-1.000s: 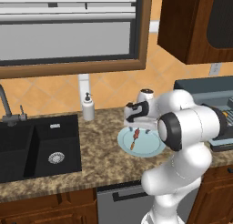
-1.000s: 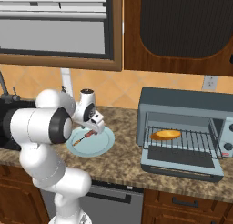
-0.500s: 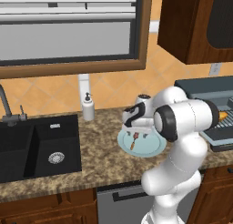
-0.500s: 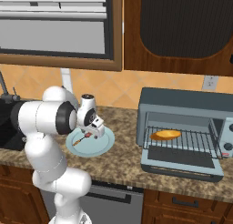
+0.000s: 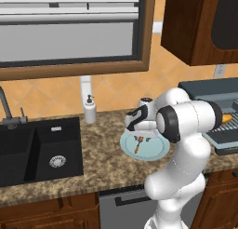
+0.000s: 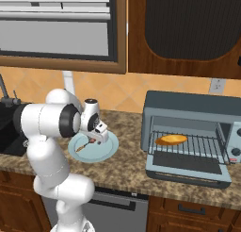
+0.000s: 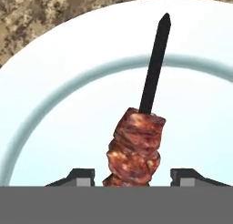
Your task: Pick up the kebab skewer and baguette bread, and place them inside the toaster oven. Close the toaster oven door and start by setting the timer.
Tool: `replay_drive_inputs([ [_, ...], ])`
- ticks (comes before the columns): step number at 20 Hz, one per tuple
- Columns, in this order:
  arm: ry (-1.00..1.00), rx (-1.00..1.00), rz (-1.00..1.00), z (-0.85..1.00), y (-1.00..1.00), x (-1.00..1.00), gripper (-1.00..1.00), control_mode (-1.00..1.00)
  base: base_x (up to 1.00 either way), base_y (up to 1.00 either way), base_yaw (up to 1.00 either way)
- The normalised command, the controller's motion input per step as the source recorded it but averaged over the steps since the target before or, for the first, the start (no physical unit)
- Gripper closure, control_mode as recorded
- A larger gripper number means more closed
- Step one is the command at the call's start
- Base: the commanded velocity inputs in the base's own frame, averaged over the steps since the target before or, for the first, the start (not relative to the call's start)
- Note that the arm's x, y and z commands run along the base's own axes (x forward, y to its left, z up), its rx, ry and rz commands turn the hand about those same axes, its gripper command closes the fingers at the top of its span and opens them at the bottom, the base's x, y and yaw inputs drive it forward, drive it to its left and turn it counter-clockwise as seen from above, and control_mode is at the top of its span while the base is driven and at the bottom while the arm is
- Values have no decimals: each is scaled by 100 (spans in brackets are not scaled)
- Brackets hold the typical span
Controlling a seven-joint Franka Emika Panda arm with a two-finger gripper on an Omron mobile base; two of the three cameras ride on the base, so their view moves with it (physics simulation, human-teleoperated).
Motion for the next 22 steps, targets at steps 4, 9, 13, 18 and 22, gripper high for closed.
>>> replay_drive_inputs([
  [4, 0, 0, 0, -31, 2, 0, 100, -100, 0, 0, 0],
  [9, 0, 0, 0, 13, -10, 0, 100, -100, 0, 0, 0],
  [13, 0, 2, 0, 71, -26, -6, 100, -100, 0, 0, 0],
  [18, 0, 3, -3, 93, -30, -35, 100, -100, 0, 0, 0],
  [22, 0, 3, -15, 81, -30, -78, 100, -100, 0, 0, 0],
])
